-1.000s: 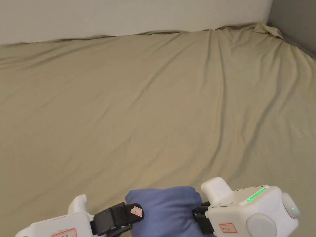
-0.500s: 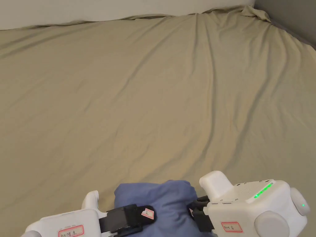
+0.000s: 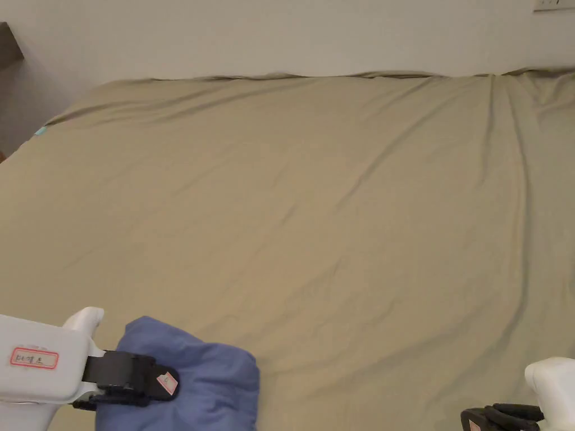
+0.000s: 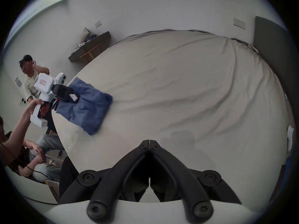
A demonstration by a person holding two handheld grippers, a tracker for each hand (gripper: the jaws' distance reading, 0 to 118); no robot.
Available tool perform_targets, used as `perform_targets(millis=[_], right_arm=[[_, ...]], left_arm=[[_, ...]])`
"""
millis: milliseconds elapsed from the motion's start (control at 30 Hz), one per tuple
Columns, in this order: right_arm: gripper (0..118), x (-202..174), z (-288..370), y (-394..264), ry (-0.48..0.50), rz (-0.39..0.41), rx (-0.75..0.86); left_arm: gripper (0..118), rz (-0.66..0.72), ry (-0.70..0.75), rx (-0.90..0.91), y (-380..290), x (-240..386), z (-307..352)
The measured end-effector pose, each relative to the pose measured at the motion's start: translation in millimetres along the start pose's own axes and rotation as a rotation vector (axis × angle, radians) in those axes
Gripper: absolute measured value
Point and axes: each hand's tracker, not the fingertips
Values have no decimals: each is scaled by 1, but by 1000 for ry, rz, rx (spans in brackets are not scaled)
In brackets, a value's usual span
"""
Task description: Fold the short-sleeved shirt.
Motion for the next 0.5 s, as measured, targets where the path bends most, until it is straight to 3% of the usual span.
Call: perform_targets(millis=[200,300,333,400,433,500], right_arm=[[2,-21,-13,8,0,41,-16],[2,-30,-20,9,16,59,-29],[2,-32,-21,9,21,65,-31],[2,-34,-21,9,25,72,-32],[2,-34,-20,9,28,72,-30],[2,-32,-12,10,36,72,-19]], left_arm=[[45,96,125,49,12,-71,57],[45,176,150,44,2,-77,60],[48,232,170,60,-4,-81,60],[82,224,293,95,-12,-88,66],[88,190,344,134,-17,-85,73],[88,211,415,186,-27,-92,94]])
